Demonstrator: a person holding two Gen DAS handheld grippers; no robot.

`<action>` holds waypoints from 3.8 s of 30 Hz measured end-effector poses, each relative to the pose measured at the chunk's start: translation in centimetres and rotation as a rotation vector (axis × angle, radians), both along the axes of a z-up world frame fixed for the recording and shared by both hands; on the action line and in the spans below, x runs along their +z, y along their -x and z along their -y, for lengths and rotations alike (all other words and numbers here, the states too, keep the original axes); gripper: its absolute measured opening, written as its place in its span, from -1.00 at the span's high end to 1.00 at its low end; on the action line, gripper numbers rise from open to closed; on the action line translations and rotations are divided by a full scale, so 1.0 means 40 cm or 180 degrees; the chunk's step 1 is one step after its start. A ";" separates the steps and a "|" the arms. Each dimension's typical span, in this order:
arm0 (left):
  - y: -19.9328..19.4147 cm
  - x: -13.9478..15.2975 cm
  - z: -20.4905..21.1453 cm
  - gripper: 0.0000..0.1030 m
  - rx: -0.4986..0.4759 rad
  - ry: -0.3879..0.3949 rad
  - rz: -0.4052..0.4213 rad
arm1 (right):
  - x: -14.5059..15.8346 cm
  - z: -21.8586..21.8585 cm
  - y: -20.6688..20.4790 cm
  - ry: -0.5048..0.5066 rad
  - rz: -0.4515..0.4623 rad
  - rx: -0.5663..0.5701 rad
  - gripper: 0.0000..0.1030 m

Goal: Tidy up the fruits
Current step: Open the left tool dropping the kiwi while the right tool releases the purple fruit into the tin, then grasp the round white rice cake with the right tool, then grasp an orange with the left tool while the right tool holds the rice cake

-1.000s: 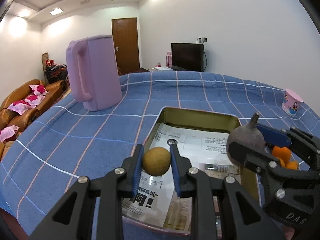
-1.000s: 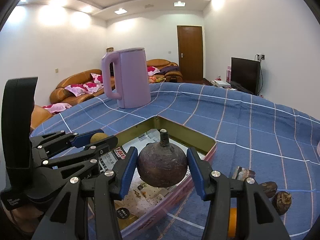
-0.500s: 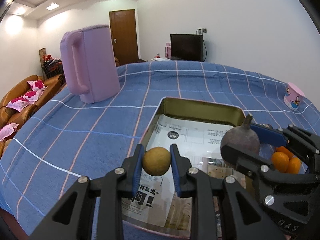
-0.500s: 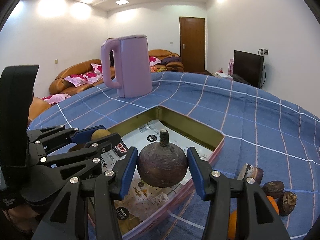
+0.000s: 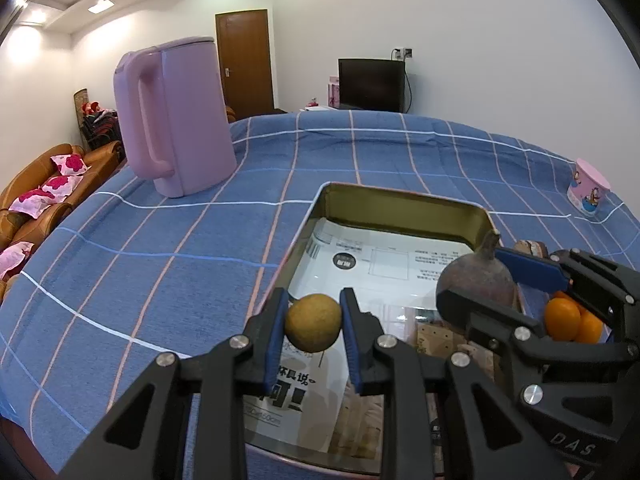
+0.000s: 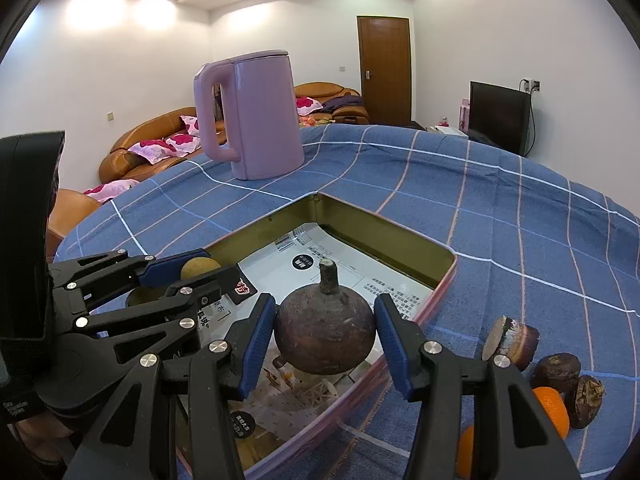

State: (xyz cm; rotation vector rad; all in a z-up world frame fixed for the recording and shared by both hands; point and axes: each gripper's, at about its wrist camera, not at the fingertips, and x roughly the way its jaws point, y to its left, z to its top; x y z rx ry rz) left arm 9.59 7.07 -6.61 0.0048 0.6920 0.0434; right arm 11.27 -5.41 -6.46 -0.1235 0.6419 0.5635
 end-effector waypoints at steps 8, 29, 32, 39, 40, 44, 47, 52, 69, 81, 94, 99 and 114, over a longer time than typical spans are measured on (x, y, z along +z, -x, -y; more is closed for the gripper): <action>-0.001 -0.003 0.000 0.44 0.0005 -0.0017 -0.0002 | 0.006 0.010 0.002 -0.0075 0.0030 -0.0038 -0.16; 0.146 0.059 0.092 -0.45 -0.0181 0.0129 0.0402 | 0.003 0.311 0.211 0.0206 0.0232 -0.0938 -0.32; 0.153 0.053 0.133 -0.45 -0.0290 0.0110 0.0359 | -0.024 0.344 0.217 0.0181 0.0118 -0.0989 -0.32; 0.163 0.046 0.186 -0.45 -0.0408 0.0041 0.0315 | -0.041 0.342 0.218 0.0102 -0.0010 -0.0855 -0.32; 0.163 0.043 0.191 -0.45 -0.0421 0.0042 0.0304 | -0.046 0.341 0.215 0.0080 -0.0052 -0.0831 -0.32; 0.161 0.033 0.212 -0.45 -0.0479 0.0049 0.0260 | -0.062 0.330 0.209 0.0141 -0.0142 -0.0787 -0.17; 0.161 0.033 0.223 -0.45 -0.0511 0.0040 0.0255 | -0.075 0.325 0.202 0.0171 -0.0246 -0.0743 0.05; 0.160 0.038 0.242 -0.45 -0.0557 0.0067 0.0251 | -0.073 0.326 0.218 0.0135 -0.0207 -0.0671 0.33; 0.129 -0.003 0.445 -0.25 -0.1122 0.0132 -0.0093 | -0.019 0.541 0.198 -0.0017 0.0043 -0.1477 0.33; 0.103 -0.021 0.502 -0.07 -0.1277 0.0087 -0.0294 | -0.019 0.554 0.203 -0.0145 0.0048 -0.1494 0.32; 0.091 -0.025 0.503 0.21 -0.1307 0.0170 -0.0328 | -0.021 0.549 0.206 -0.0144 0.0049 -0.1461 0.32; 0.093 -0.027 0.501 0.20 -0.1309 0.0195 -0.0335 | -0.020 0.550 0.208 -0.0163 0.0068 -0.1455 0.32; 0.129 -0.004 0.504 0.25 -0.1244 0.0056 0.0051 | -0.012 0.543 0.228 -0.0168 0.0258 -0.1380 0.32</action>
